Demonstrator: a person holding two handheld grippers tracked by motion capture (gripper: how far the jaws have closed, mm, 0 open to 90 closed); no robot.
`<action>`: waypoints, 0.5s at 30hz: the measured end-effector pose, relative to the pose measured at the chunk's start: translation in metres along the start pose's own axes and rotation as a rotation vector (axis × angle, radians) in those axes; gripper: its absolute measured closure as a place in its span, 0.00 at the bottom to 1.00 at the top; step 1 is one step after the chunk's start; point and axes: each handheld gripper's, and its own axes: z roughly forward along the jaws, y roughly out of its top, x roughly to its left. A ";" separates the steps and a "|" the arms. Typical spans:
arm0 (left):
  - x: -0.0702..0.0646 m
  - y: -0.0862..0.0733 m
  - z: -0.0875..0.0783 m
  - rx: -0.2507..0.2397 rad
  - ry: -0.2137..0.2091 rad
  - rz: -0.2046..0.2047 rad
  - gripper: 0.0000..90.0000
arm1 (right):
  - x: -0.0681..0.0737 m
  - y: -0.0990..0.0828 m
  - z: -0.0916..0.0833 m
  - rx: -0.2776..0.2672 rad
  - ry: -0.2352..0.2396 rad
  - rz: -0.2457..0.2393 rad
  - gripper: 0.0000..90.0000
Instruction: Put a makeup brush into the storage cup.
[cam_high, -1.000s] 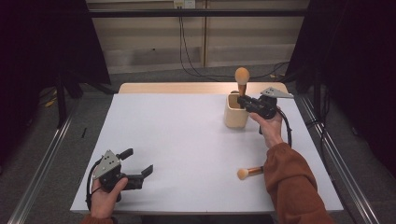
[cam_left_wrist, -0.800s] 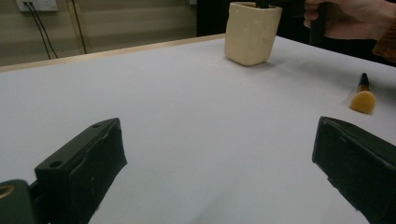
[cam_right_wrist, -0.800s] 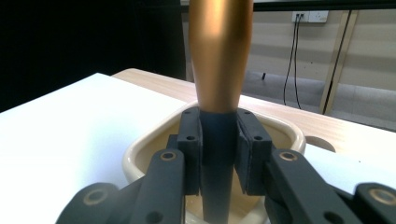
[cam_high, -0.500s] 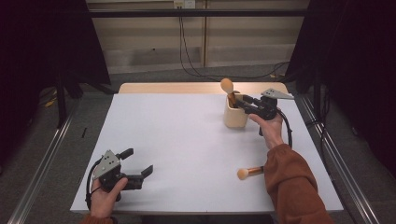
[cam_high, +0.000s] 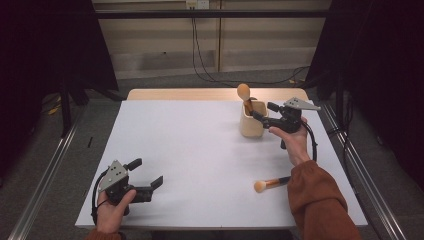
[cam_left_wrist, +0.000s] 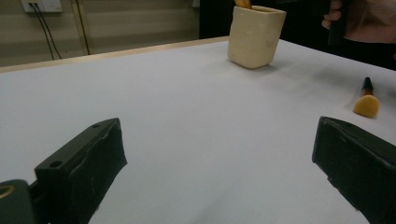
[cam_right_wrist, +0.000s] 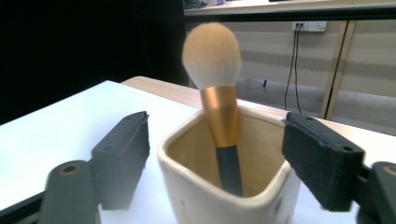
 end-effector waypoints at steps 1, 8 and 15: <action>0.000 0.000 0.000 0.000 0.004 -0.001 0.03 | 0.002 0.000 -0.002 -0.005 0.003 -0.003 0.22; 0.000 0.001 0.000 -0.008 0.009 -0.001 0.03 | 0.009 -0.006 -0.018 -0.001 0.020 0.040 0.07; -0.001 0.002 -0.001 -0.011 0.015 0.004 0.03 | 0.019 -0.012 -0.032 0.000 0.057 0.041 0.05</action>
